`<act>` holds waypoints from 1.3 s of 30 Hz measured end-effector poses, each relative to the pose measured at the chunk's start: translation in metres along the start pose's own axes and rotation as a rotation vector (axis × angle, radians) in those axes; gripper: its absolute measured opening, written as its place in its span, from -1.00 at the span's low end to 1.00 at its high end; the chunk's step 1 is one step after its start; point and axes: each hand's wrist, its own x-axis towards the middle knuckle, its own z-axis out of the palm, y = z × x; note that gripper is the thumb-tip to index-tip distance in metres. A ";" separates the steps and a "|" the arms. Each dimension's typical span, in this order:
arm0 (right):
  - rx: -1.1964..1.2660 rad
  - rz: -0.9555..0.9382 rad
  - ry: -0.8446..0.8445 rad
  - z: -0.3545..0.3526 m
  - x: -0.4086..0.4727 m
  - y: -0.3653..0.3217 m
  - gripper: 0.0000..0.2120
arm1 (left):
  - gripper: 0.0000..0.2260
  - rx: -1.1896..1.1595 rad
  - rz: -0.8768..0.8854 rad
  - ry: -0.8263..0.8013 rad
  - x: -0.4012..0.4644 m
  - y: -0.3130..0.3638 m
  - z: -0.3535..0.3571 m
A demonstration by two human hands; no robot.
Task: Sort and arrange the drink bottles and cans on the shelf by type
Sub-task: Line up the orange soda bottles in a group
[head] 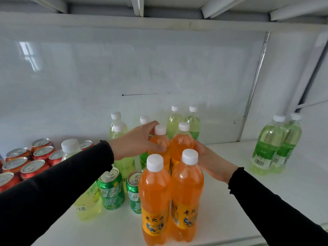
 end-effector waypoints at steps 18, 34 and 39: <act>-0.013 0.008 0.120 0.003 -0.005 -0.032 -0.70 | -0.88 -0.078 -0.021 0.052 -0.006 0.004 -0.006; -0.094 0.042 0.086 0.005 -0.014 -0.035 -0.65 | -0.76 -0.048 -0.041 -0.031 -0.011 0.012 -0.009; -0.117 0.034 0.112 0.002 -0.016 -0.036 -0.58 | -0.72 -0.020 -0.033 0.000 -0.011 0.014 -0.010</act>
